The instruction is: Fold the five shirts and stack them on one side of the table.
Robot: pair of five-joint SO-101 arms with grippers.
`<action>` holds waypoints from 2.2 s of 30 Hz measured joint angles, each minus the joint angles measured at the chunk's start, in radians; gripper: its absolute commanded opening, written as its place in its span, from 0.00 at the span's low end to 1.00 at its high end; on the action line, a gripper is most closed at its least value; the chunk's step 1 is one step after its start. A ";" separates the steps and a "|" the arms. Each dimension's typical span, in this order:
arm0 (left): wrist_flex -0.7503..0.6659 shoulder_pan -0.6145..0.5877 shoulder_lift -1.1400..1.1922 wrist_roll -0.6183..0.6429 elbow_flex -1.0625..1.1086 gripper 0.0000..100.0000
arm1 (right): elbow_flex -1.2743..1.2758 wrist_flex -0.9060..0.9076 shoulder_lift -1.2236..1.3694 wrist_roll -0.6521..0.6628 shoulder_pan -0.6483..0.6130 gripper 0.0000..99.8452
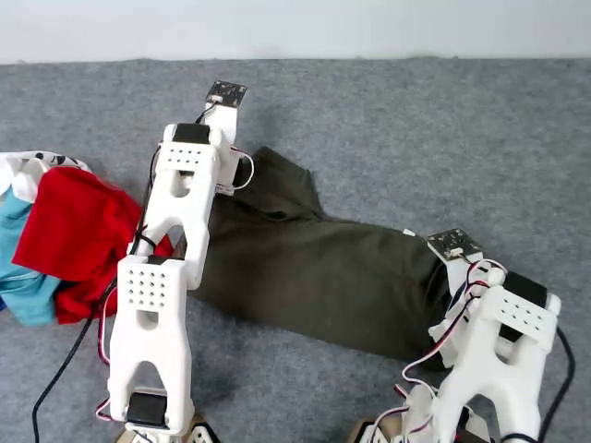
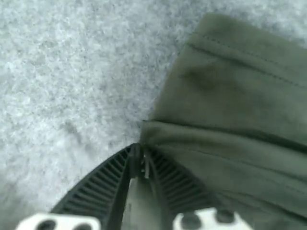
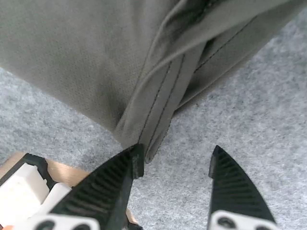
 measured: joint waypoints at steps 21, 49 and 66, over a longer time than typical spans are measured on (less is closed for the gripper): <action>0.301 0.003 -0.005 0.014 -0.155 0.01 | 0.006 0.000 0.000 0.000 0.000 0.23; 0.301 0.052 -0.374 0.041 0.281 0.01 | 0.009 0.000 0.000 0.000 0.000 0.23; 0.144 0.018 -0.226 0.023 0.281 0.01 | 0.066 -0.002 0.000 0.000 0.000 0.23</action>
